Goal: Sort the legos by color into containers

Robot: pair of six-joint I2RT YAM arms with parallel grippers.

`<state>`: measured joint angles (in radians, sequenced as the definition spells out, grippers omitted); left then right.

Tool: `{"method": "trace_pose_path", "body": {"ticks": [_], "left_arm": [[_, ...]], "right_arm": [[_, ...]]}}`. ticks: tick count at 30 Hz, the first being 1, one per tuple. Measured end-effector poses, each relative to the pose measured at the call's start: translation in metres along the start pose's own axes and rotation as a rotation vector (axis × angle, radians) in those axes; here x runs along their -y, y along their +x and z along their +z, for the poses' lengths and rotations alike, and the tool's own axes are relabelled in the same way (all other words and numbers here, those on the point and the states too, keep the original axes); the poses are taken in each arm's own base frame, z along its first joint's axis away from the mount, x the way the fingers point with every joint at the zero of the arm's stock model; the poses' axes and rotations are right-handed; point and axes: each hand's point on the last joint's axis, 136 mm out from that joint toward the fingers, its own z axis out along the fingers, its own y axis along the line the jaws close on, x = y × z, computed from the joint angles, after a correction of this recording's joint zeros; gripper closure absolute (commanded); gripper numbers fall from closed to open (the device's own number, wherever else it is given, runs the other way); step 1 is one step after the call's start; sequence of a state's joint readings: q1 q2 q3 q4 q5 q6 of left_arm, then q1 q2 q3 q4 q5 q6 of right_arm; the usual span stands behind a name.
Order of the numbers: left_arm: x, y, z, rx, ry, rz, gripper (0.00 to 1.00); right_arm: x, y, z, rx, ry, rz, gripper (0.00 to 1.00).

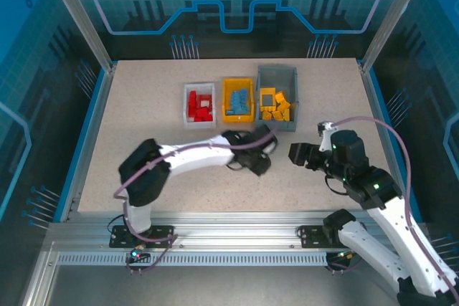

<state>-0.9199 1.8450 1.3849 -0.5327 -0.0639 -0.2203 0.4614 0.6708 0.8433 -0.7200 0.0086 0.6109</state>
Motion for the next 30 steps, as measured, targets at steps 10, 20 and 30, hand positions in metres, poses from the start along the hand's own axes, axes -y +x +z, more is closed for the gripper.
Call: {"method": "trace_pose_path", "body": {"ticks": [10,20,30], "left_arm": [[-0.155,-0.109,-0.056,0.248,0.008,-0.42,0.76],[-0.205,-0.163,0.01,0.239,0.042,-0.523,0.75],[-0.207,-0.156,0.034,0.187,0.064,-0.566,0.48]], "right_arm": [[-0.1,-0.023,0.06,-0.032,-0.146,-0.29,0.3],[-0.113,-0.045,0.089,0.025,-0.115,-0.302,0.3],[-0.111,-0.044,0.09,0.027,-0.112,-0.3,0.3]]}}
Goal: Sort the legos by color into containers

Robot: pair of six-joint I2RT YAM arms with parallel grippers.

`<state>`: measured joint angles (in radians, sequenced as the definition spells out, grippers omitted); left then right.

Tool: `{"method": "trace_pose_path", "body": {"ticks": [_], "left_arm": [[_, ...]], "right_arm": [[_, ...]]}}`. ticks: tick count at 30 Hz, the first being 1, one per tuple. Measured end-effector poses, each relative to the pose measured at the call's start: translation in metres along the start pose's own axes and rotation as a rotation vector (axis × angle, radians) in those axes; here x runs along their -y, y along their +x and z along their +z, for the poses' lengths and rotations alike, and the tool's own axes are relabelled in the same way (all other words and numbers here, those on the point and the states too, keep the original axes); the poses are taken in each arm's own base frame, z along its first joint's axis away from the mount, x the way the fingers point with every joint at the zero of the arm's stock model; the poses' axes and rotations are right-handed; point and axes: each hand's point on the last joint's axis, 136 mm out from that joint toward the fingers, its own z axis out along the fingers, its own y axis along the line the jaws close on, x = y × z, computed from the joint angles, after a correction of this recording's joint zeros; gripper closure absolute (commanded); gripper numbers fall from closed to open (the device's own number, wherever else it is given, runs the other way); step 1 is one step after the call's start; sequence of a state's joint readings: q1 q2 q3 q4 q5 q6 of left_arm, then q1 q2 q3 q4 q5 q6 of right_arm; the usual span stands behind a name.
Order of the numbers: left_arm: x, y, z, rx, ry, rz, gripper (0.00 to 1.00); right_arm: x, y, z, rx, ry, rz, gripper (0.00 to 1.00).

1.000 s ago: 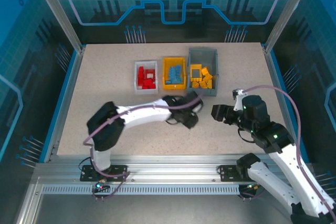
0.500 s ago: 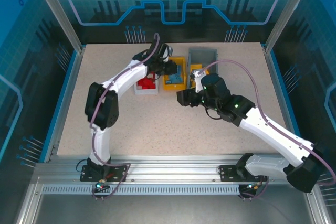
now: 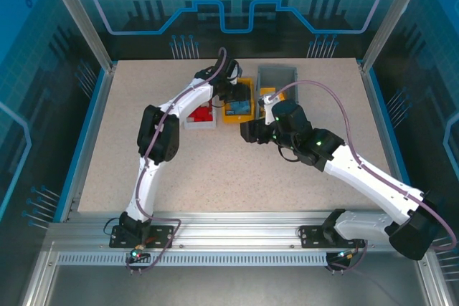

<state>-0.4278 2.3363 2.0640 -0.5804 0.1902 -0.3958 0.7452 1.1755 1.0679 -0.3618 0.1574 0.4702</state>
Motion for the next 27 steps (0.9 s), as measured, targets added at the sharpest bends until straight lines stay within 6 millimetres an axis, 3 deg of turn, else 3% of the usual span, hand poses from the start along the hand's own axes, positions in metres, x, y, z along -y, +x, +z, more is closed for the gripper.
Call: {"method": "trace_pose_path", "body": {"ticks": [5,8,10,16,19,24,25,26,27], "left_arm": [[0.006,-0.003,-0.014,0.015,0.011,-0.005,0.52],[0.013,-0.003,-0.039,0.042,0.015,-0.009,0.54],[0.018,-0.004,-0.063,0.074,0.016,-0.006,0.53],[0.034,0.009,-0.166,0.215,0.045,-0.018,0.42],[0.029,0.037,-0.21,0.261,0.052,-0.045,0.38],[0.0,0.113,-0.258,0.27,0.05,-0.115,0.24],[-0.006,0.126,-0.265,0.269,0.05,-0.128,0.21],[-0.011,0.141,-0.274,0.27,0.051,-0.138,0.1],[-0.015,0.154,-0.283,0.277,0.057,-0.146,0.01]], "right_arm": [[0.003,0.001,0.001,-0.001,0.006,0.003,0.3],[0.005,0.0,-0.001,0.004,0.01,0.007,0.3],[0.01,-0.003,-0.004,0.014,0.019,0.014,0.29],[0.041,-0.012,-0.019,0.035,0.087,0.049,0.26],[0.053,-0.01,-0.027,0.023,0.113,0.05,0.24],[0.064,0.009,-0.048,-0.002,0.132,0.035,0.18],[0.066,0.014,-0.052,-0.004,0.135,0.035,0.09],[0.068,0.02,-0.058,-0.01,0.14,0.038,0.0],[0.07,0.026,-0.062,-0.015,0.143,0.039,0.0]]}}
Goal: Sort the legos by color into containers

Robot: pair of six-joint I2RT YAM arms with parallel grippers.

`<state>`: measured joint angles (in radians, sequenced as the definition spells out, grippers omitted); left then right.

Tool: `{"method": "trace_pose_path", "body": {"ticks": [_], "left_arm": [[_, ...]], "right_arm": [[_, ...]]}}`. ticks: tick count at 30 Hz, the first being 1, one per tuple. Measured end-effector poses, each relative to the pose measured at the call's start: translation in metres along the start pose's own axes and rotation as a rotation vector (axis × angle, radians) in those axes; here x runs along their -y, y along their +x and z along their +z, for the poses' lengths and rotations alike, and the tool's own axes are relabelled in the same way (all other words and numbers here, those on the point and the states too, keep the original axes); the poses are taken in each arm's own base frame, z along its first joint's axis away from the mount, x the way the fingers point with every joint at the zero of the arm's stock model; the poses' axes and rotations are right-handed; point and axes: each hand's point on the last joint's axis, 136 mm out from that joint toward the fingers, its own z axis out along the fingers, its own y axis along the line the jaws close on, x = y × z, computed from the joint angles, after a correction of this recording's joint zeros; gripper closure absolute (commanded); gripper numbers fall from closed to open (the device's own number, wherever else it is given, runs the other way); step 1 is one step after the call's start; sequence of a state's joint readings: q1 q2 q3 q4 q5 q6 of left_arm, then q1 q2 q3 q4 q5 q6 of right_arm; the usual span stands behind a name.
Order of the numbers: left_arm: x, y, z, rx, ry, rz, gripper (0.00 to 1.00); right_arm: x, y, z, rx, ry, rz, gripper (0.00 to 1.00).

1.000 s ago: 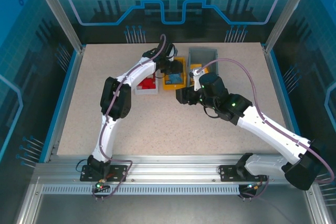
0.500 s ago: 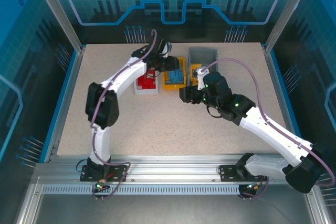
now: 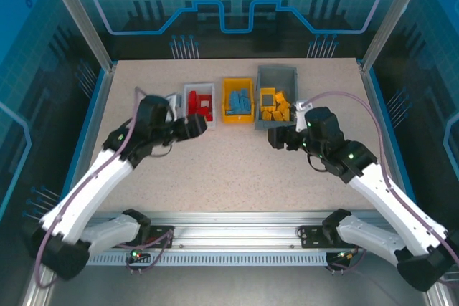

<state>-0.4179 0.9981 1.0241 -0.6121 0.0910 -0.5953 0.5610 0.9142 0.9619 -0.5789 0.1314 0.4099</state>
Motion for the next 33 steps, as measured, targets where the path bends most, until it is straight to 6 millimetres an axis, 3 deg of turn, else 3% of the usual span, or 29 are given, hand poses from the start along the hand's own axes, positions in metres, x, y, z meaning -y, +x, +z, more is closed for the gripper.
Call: {"method": "trace_pose_path", "body": {"ticks": [5,9,12,15,18,24,27,33], "left_arm": [[-0.008,0.021,-0.043,0.059,0.047,-0.02,0.01],[-0.018,0.024,-0.053,0.097,0.021,-0.023,0.01],[-0.043,0.014,-0.05,0.158,-0.116,-0.046,0.01],[-0.084,-0.004,-0.049,0.281,-0.34,-0.062,0.01],[-0.128,-0.01,-0.039,0.387,-0.525,0.066,0.01],[-0.204,0.005,-0.005,0.436,-0.71,0.27,0.01],[-0.228,0.002,0.008,0.441,-0.744,0.277,0.01],[-0.252,-0.015,0.049,0.412,-0.72,0.297,0.01]], "right_arm": [[0.015,0.026,-0.014,-0.003,0.031,0.024,0.0],[0.03,0.037,-0.024,0.033,0.08,0.038,0.0],[0.052,0.028,-0.033,0.099,0.2,0.07,0.0],[0.085,0.018,-0.034,0.149,0.374,0.094,0.0],[0.123,0.014,-0.022,0.201,0.498,0.073,0.0],[0.19,0.076,0.022,0.115,0.658,-0.006,0.0],[0.208,0.086,0.037,0.095,0.674,-0.007,0.0],[0.218,0.077,0.073,0.152,0.606,-0.034,0.0]]}}
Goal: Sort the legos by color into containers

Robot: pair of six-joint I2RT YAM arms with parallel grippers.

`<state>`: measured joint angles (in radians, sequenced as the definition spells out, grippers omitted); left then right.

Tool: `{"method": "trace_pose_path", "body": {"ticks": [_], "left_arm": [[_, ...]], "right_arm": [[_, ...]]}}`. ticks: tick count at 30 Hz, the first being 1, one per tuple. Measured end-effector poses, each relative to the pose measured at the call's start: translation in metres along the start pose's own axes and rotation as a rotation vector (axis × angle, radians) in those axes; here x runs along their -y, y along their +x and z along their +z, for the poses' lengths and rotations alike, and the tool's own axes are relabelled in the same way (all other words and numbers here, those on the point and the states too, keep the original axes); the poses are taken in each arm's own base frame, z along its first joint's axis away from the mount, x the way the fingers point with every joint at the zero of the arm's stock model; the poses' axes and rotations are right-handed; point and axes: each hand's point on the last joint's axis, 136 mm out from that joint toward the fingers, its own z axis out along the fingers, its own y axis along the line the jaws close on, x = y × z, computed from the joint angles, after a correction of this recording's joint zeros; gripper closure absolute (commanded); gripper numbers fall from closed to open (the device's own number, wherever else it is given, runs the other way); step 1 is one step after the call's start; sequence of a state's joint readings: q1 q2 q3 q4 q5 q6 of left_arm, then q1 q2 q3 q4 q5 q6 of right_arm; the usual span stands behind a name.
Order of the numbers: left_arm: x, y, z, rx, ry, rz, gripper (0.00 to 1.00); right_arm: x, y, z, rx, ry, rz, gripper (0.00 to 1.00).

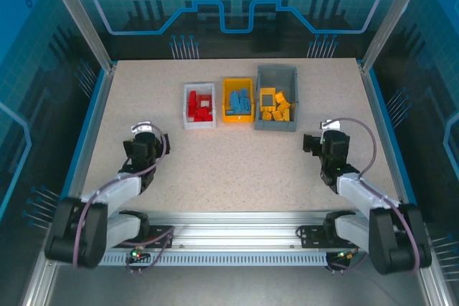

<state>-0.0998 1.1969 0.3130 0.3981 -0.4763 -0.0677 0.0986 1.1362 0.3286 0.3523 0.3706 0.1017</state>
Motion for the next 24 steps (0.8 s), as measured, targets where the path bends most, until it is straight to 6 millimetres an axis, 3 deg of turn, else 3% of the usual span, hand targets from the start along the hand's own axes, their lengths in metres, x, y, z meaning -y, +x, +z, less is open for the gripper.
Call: {"method": "trace_pose_path", "body": {"ticks": [9,14,20,24], "left_arm": [[0.023,-0.013,0.038,0.116,0.099,-0.033,0.01],[0.031,-0.017,0.041,0.147,0.138,-0.029,0.01],[0.029,-0.03,0.045,0.169,0.148,-0.048,0.01],[0.03,-0.029,0.045,0.168,0.154,-0.048,0.01]], "right_arm": [[-0.014,-0.018,0.03,0.136,-0.114,0.032,0.0],[-0.028,-0.003,0.041,0.11,-0.18,0.012,0.0],[-0.039,-0.035,0.047,0.162,-0.195,-0.017,0.0],[-0.04,-0.037,0.047,0.164,-0.176,-0.032,0.0]]}}
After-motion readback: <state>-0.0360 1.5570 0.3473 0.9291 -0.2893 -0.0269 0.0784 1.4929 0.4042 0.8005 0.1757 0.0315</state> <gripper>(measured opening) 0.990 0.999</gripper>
